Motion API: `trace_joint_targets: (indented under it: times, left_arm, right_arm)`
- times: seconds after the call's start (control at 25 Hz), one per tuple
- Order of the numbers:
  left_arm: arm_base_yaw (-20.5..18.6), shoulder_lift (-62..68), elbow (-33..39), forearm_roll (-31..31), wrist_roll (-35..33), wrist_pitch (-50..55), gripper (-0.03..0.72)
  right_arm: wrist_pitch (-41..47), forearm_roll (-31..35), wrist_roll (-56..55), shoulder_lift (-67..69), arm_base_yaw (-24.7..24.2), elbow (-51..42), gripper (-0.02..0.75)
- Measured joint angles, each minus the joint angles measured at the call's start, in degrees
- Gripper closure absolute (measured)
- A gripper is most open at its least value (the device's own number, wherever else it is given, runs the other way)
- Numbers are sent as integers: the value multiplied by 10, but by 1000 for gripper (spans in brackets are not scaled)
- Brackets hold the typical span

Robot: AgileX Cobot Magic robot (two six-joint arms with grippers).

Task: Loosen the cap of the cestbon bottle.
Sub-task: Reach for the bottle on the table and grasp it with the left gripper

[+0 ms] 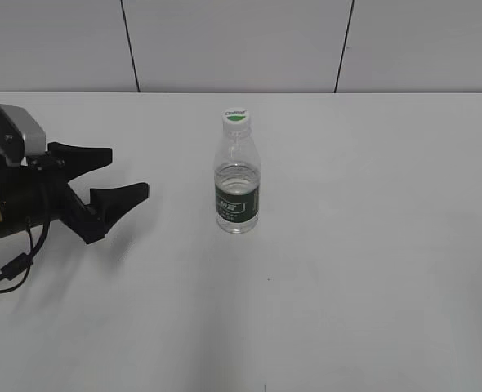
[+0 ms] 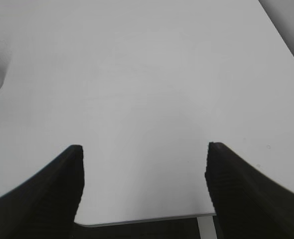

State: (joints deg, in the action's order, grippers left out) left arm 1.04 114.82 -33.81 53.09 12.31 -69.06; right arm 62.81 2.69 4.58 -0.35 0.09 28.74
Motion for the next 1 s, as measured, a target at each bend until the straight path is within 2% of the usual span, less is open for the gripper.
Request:
trace_joint_targets:
  times: [0.24,0.36,0.72,1.0]
  left_arm:
    - [1,45,-79,110,60,-1,103]
    - [14,61,-111,140,68,-1,101]
    - [95,109,-187,149,85,0,101]
    - [137,146,-231,134,100,3,101]
  right_arm:
    - [0,0,0,0,0,0,154]
    - [0,0,0,0,0,0,154]
    - [0,0,0,0,0,0,154]
    - [0,0,0,0,0,0,154]
